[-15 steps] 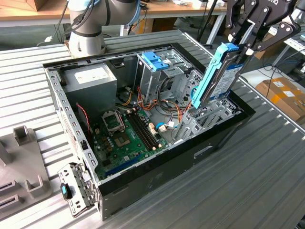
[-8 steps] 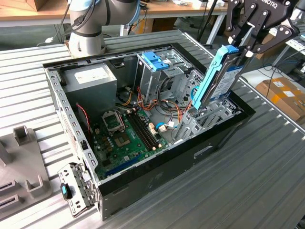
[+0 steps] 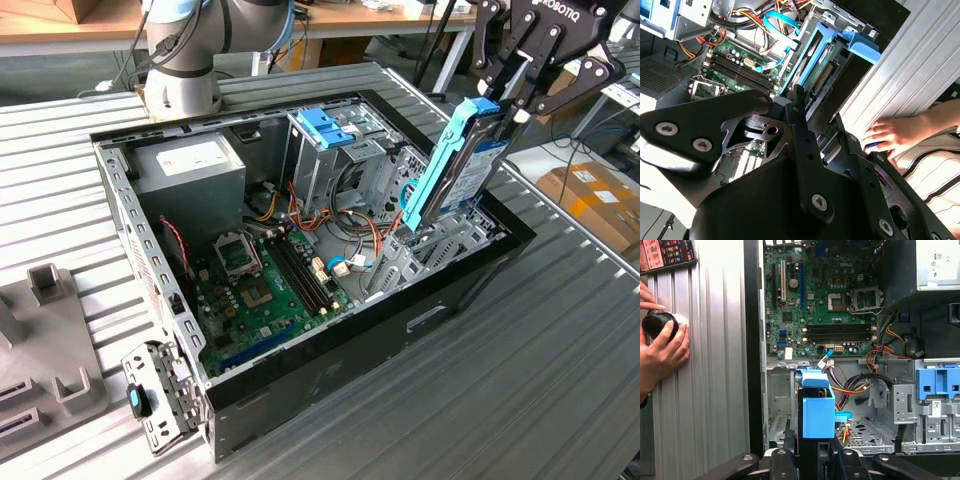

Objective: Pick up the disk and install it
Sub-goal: 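Pick up the disk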

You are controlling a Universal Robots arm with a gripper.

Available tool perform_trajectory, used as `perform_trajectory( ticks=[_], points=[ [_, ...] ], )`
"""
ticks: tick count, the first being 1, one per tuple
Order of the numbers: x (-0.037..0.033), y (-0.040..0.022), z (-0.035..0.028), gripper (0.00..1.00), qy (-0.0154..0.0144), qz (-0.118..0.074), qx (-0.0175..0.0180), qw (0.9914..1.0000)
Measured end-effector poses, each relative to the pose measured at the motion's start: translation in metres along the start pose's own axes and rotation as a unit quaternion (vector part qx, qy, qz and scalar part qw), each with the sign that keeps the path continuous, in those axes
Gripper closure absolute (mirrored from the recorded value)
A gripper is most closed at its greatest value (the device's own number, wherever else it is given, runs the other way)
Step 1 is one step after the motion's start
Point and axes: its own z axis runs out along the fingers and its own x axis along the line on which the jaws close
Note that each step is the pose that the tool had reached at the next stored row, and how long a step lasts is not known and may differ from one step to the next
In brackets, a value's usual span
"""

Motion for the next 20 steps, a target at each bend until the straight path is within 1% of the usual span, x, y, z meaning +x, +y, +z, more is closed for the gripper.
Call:
perform_trajectory(
  ticks=[2, 9, 12, 15, 17, 20],
  points=[
    [0.0000, 0.0000, 0.0020, 0.65, 0.0000, 0.000, 0.0000, 1.00000],
    [0.0000, 0.0000, 0.0022, 0.65, 0.0000, 0.000, 0.0000, 1.00000],
    [0.0000, 0.0000, 0.0034, 0.65, 0.0001, 0.000, 0.0000, 1.00000],
    [-0.0001, 0.0000, 0.0061, 0.65, 0.0000, 0.000, 0.0000, 1.00000],
    [-0.0001, 0.0000, 0.0090, 0.65, 0.0000, 0.000, 0.0000, 1.00000],
    [-0.0001, 0.0000, 0.0103, 0.65, 0.0000, 0.000, 0.0000, 1.00000]
  ],
)
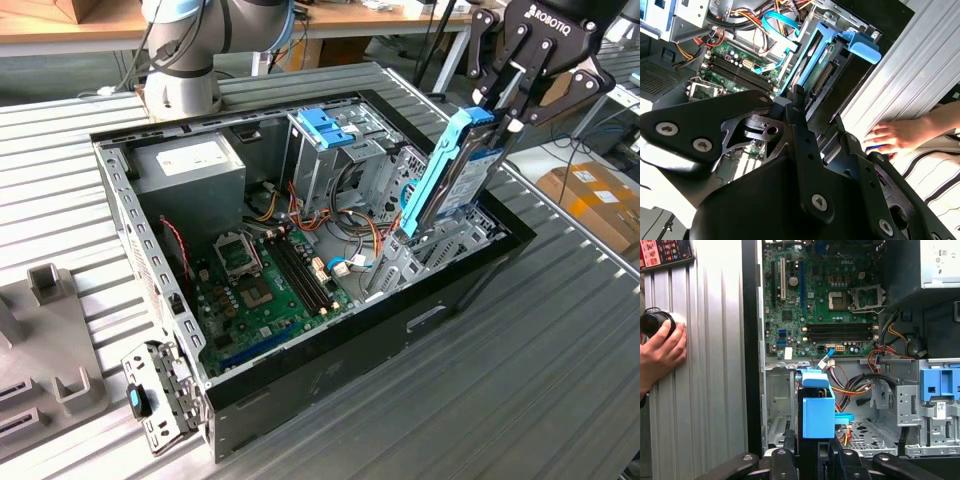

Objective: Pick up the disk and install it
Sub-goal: 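Pick up the disk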

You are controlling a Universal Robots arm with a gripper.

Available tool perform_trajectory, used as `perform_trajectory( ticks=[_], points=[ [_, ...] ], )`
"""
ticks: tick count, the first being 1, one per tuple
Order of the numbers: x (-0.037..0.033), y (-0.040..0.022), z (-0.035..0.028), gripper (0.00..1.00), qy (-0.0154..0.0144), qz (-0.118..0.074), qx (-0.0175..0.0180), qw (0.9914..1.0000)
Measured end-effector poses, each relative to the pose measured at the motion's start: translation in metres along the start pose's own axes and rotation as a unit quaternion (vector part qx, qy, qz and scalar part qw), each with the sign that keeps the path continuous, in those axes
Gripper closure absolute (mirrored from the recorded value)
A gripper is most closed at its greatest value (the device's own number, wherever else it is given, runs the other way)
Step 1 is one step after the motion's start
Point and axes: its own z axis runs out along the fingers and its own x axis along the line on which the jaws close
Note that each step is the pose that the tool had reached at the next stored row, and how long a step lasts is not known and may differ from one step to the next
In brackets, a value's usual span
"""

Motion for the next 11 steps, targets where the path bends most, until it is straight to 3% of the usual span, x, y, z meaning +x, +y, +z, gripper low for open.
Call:
perform_trajectory(
  ticks=[6, 11],
  points=[
    [0.0000, -0.0006, 0.0006, 0.65, 0.0000, 0.000, 0.0000, 1.00000],
    [-0.0001, -0.0006, 0.0062, 0.65, 0.0000, 0.000, 0.0000, 1.00000]
  ],
)
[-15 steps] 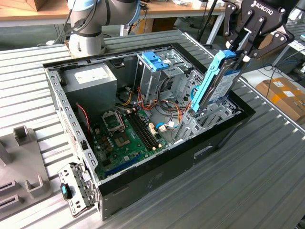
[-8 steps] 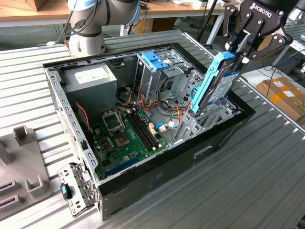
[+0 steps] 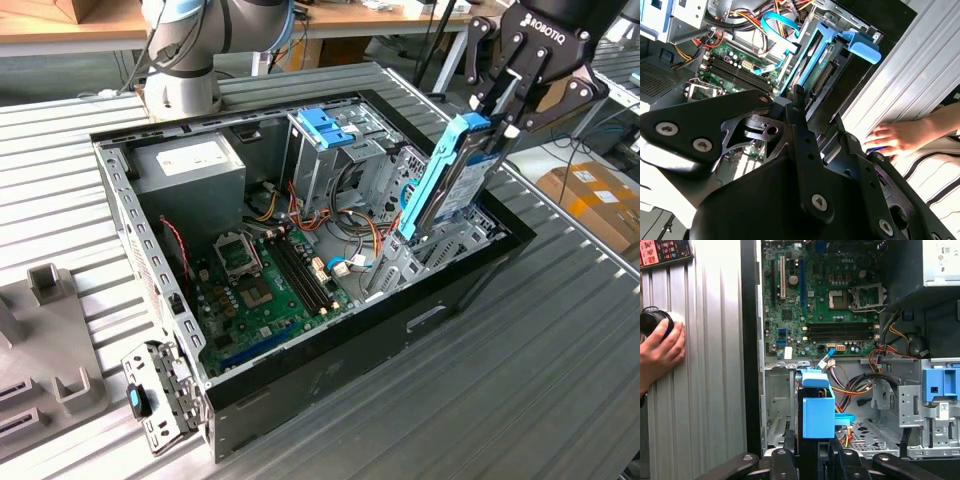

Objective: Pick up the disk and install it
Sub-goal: 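Pick up the disk, then insert the disk into the insertion slot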

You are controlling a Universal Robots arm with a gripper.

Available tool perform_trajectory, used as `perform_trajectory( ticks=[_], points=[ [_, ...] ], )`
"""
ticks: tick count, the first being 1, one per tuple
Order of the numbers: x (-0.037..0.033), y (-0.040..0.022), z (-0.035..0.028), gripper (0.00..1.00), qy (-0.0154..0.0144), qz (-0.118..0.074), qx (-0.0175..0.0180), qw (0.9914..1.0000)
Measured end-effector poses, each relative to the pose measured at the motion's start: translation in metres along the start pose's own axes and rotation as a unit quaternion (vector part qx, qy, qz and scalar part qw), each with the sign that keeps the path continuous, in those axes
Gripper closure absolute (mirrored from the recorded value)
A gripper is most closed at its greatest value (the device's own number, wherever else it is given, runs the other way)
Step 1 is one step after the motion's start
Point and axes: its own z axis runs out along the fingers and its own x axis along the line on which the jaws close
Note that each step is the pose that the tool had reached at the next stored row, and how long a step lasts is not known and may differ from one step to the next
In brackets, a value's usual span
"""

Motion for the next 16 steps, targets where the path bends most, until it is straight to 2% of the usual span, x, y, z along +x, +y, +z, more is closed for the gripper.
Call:
perform_trajectory(
  ticks=[6, 10, 16],
  points=[
    [0.0000, 0.0000, 0.0008, 0.65, -0.0001, 0.000, 0.0000, 1.00000],
    [0.0000, 0.0000, 0.0052, 0.65, 0.0005, 0.000, 0.0000, 1.00000],
    [-0.0001, -0.0001, 0.0055, 0.65, 0.0004, 0.000, 0.0000, 1.00000]
  ],
)
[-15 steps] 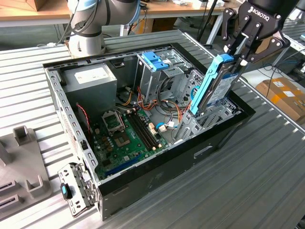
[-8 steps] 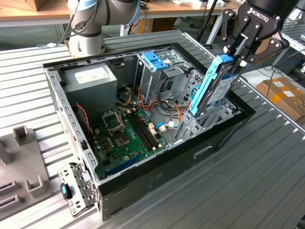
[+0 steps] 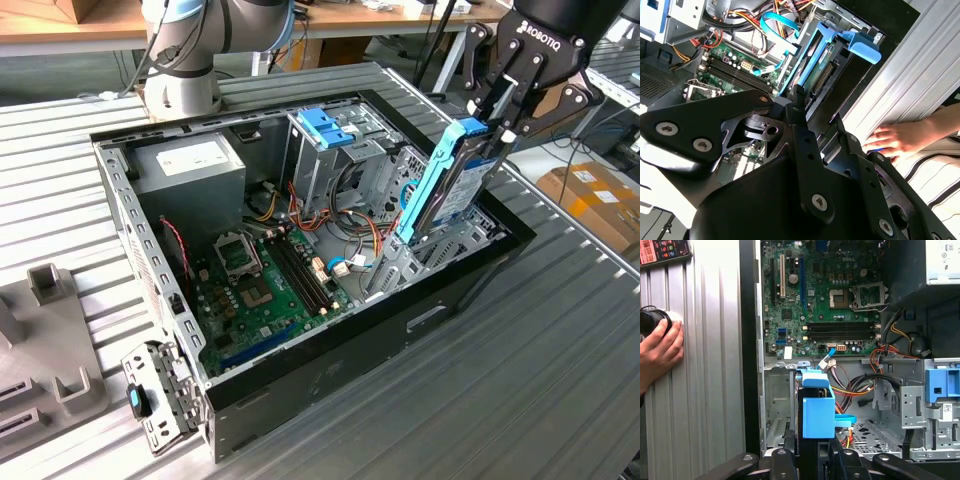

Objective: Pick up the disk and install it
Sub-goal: 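Insert the disk into the insertion slot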

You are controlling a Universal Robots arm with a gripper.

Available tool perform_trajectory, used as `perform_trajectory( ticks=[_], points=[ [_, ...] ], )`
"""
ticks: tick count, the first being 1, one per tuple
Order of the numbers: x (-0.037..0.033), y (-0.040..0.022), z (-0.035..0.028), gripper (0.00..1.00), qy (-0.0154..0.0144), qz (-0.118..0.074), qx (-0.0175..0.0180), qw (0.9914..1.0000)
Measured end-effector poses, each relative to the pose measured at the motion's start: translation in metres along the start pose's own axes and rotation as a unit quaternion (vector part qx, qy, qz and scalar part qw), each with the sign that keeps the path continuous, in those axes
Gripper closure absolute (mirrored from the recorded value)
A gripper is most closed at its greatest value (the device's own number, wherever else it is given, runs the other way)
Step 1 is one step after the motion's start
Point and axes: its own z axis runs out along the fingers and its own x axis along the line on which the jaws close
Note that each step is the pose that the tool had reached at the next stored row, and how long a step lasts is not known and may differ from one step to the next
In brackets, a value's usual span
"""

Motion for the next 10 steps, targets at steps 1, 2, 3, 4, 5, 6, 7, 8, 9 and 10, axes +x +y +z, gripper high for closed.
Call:
perform_trajectory(
  ticks=[1, 2, 3, 4, 5, 6, 7, 8, 9, 10],
  points=[
    [0.0000, -0.0006, 0.0001, 0.65, -0.0001, 0.000, 0.0000, 1.00000],
    [0.0000, -0.0011, 0.0000, 0.65, 0.0000, 0.000, 0.0000, 1.00000],
    [0.0000, -0.0014, 0.0000, 0.65, 0.0000, 0.000, 0.0000, 1.00000],
    [-0.0001, -0.0019, 0.0000, 0.65, 0.0000, 0.000, 0.0000, 1.00000],
    [-0.0001, -0.0019, 0.0001, 0.65, 0.0000, 0.000, 0.0000, 1.00000],
    [-0.0001, -0.0020, 0.0000, 0.65, 0.0000, 0.000, 0.0000, 1.00000],
    [-0.0001, -0.0020, 0.0000, 0.65, 0.0000, 0.000, 0.0000, 1.00000],
    [-0.0001, -0.0021, 0.0000, 0.65, 0.0000, 0.000, 0.0000, 1.00000],
    [-0.0001, -0.0021, 0.0004, 0.65, 0.0000, 0.000, 0.0000, 1.00000],
    [-0.0001, -0.0021, 0.0010, 0.65, 0.0000, 0.000, 0.0000, 1.00000]
  ],
)
